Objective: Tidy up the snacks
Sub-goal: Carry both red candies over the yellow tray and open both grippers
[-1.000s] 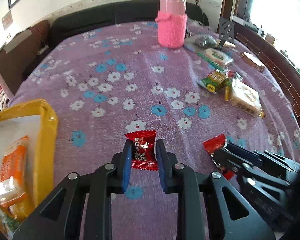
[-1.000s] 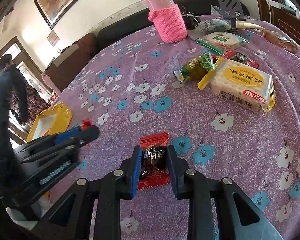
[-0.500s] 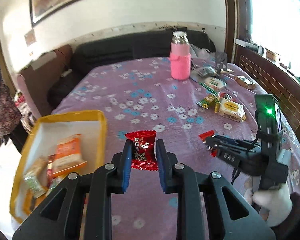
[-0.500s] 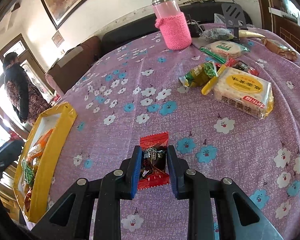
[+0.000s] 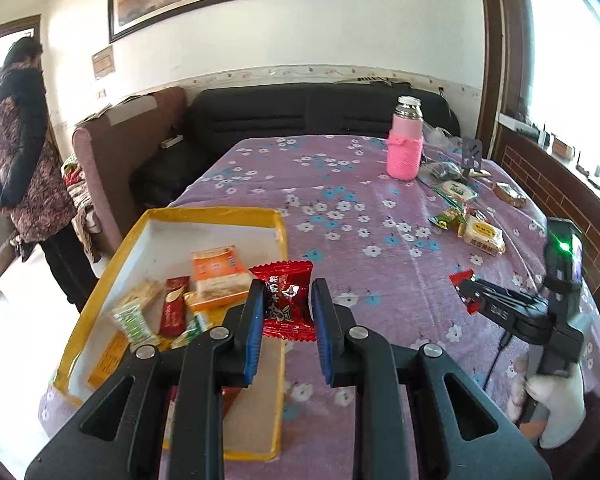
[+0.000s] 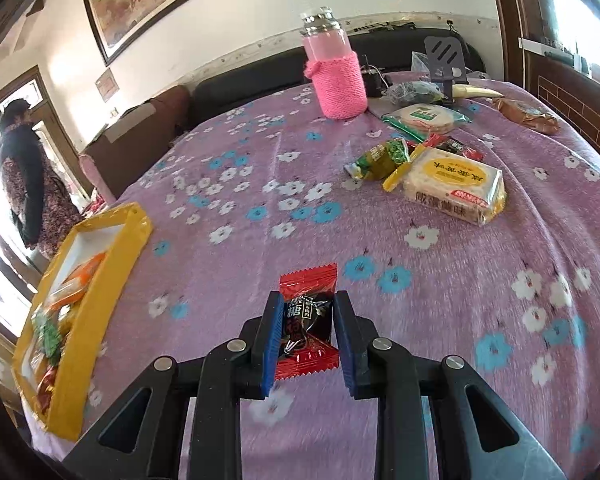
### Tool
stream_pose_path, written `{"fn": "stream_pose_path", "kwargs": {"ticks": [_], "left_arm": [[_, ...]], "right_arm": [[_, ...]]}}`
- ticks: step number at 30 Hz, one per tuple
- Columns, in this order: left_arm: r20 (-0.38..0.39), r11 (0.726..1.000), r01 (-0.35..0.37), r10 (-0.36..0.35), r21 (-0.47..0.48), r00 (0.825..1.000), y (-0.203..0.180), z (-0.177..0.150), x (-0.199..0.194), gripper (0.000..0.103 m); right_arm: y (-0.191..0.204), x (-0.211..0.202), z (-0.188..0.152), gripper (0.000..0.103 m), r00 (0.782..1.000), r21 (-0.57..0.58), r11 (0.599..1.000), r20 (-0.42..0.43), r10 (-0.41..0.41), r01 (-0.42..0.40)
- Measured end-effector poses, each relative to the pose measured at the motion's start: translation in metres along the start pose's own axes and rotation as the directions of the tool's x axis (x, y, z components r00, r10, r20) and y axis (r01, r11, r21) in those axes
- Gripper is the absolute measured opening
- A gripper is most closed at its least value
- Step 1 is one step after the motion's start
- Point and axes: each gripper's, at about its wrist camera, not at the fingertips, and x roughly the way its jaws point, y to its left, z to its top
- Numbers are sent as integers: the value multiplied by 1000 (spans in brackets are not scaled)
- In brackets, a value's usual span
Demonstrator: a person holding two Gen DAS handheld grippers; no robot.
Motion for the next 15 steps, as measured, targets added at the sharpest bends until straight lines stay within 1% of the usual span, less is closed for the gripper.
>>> {"fn": "stream_pose_path", "kwargs": {"ticks": [6, 10, 15], "left_arm": [[12, 998, 10, -9, -57, 1000, 20, -6, -9, 21], [15, 997, 9, -8, -78, 1000, 32, -10, -15, 21], [20, 993, 20, -17, -112, 1000, 46, -14, -23, 21]], "right_arm": [[19, -33, -13, 26, 999, -25, 999, 22, 34, -33], [41, -53, -16, 26, 996, -60, 996, 49, 70, -67], [68, -67, -17, 26, 992, -108, 990, 68, 102, -95]]}}
